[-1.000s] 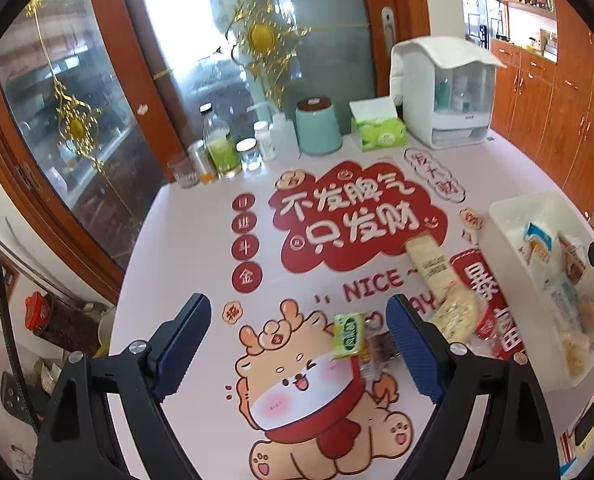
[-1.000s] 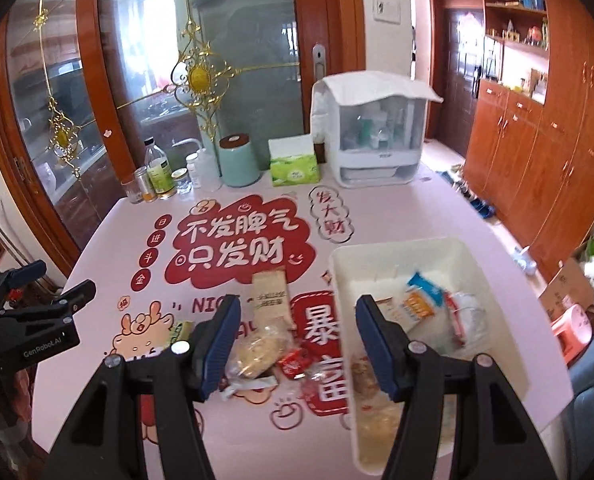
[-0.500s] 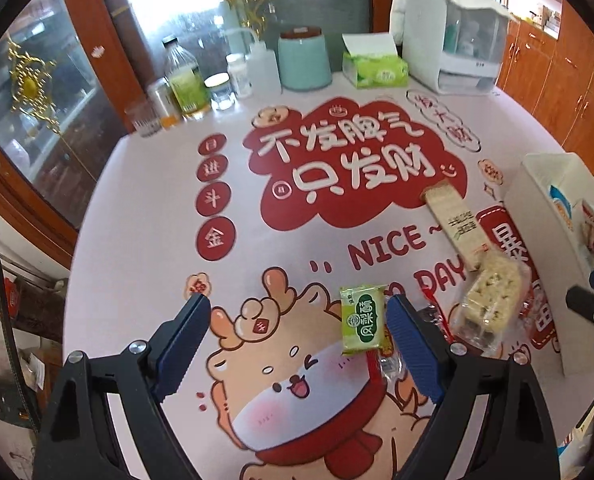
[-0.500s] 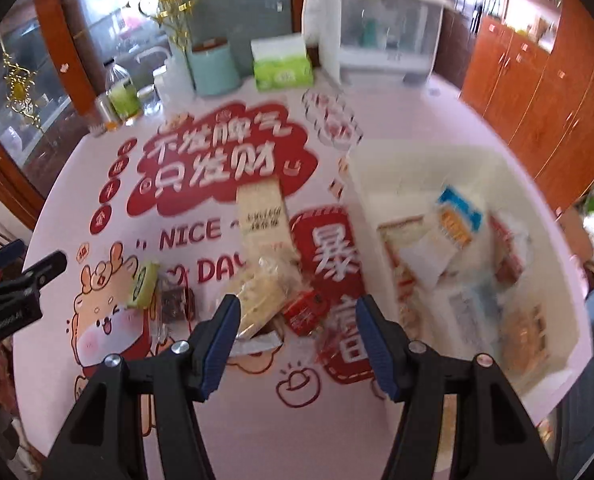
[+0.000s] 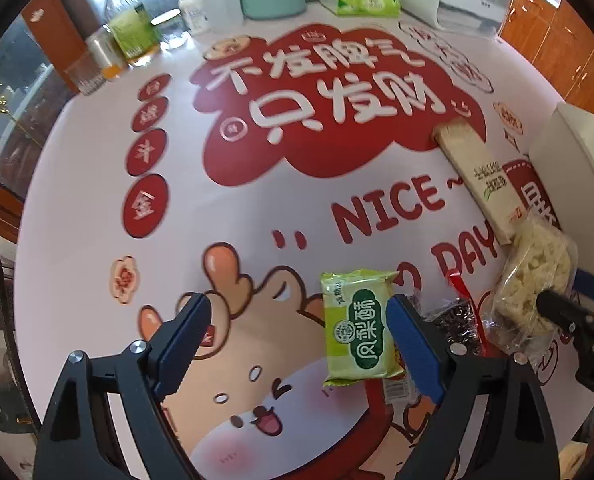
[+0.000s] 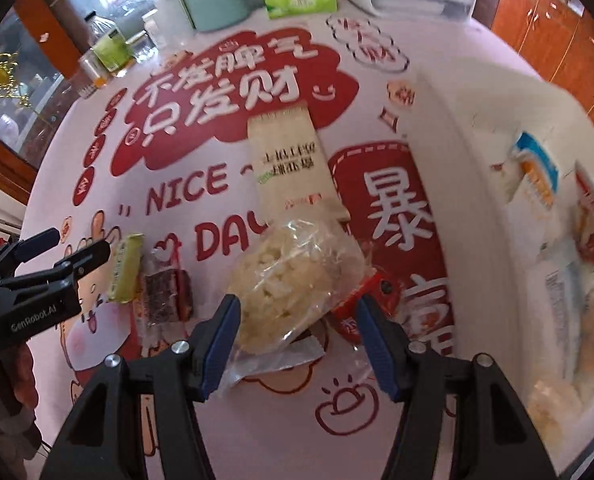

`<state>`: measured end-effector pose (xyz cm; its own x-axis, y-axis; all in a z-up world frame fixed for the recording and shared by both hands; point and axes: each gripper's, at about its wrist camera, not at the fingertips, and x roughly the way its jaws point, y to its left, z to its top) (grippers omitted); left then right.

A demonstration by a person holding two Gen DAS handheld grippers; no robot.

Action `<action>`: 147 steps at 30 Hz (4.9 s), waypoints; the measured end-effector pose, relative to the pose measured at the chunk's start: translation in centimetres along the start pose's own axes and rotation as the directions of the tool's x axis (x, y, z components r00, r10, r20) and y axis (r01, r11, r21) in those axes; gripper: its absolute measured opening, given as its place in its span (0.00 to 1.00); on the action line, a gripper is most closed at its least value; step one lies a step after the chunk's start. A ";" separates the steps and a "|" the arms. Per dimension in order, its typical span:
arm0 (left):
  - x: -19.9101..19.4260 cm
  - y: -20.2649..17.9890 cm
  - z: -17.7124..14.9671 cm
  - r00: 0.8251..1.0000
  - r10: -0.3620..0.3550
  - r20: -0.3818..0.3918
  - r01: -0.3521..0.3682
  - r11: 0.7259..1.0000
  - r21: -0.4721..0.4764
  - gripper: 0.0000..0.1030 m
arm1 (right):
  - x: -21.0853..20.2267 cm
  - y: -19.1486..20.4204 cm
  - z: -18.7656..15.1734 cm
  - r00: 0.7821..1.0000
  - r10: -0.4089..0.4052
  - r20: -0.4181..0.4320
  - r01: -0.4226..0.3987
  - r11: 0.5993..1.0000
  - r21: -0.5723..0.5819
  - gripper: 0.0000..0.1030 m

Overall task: Organize snacks
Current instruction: 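Grasp the green pineapple-cake pack with the left tool while the right tool grasps the rice-cracker bag, then carry the green pack and rice-cracker bag over the white tray with both tools, then open both tools to drop the green pack and rice-cracker bag into the tray, then move both open tools back over the remaining snacks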

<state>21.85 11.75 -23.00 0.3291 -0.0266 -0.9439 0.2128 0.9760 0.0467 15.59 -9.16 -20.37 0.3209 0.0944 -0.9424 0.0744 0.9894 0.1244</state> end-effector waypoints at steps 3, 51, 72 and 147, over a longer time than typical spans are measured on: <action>0.8 -0.3 0.0 0.999 -0.031 -0.024 0.031 1.000 -0.005 0.84 | 0.2 0.7 0.4 1.000 -0.017 0.021 0.018 0.999 -0.042 0.60; -17.1 -10.9 -3.9 0.962 -0.167 0.216 0.135 0.979 0.153 0.33 | -18.2 -1.0 -5.6 0.891 0.053 0.450 0.016 0.989 -0.149 0.25; -18.8 -27.0 1.5 0.948 -0.176 0.266 0.098 0.954 0.284 0.33 | -22.0 -15.1 -6.1 0.837 -0.083 0.540 0.096 0.995 0.003 0.25; -19.0 -6.2 -1.8 0.931 0.153 0.331 -0.147 0.988 -0.043 0.87 | -16.9 -6.7 -3.8 0.916 -0.043 0.400 0.070 0.996 -0.052 0.51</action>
<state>12.61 6.56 -5.93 0.6433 0.0530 -0.7637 0.1226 0.9776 0.1711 6.06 -16.95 -6.51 0.6682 -0.0005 -0.7440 0.0473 0.9980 0.0418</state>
